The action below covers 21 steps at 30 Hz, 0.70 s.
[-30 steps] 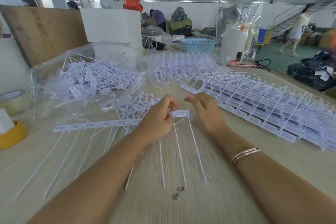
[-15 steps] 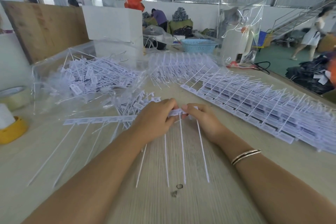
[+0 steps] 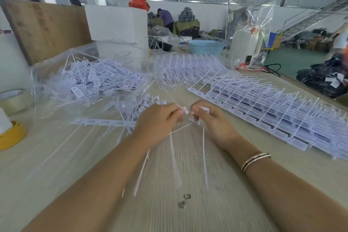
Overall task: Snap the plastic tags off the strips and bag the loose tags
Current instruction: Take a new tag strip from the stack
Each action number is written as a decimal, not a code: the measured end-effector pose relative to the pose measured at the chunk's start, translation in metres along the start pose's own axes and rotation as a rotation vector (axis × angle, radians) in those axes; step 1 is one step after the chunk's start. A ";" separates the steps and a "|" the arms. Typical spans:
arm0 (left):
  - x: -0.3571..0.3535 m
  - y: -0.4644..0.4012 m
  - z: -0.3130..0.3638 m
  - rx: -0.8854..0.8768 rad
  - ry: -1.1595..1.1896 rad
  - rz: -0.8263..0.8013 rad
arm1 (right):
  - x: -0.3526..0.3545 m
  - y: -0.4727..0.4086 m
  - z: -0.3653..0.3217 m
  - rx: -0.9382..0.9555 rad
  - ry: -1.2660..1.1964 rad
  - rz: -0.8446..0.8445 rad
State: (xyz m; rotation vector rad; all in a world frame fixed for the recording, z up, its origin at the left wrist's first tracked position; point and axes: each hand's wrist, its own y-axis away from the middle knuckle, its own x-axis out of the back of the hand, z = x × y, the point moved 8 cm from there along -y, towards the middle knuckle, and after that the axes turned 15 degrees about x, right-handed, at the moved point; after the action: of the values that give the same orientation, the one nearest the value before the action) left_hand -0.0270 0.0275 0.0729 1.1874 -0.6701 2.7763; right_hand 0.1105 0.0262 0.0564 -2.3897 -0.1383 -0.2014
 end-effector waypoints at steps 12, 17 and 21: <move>-0.006 0.000 -0.008 -0.031 0.084 -0.024 | 0.030 0.006 0.024 -0.283 0.499 0.121; -0.009 -0.002 -0.013 0.005 0.046 -0.019 | 0.043 0.012 0.032 -0.406 0.653 0.189; -0.009 -0.001 -0.011 -0.007 0.030 0.016 | 0.036 0.007 0.017 -0.223 0.510 0.236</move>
State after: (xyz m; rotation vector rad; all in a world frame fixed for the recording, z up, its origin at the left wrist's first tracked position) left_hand -0.0283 0.0344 0.0605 1.1416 -0.6892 2.7961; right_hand 0.1483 0.0340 0.0464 -2.4628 0.4210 -0.7334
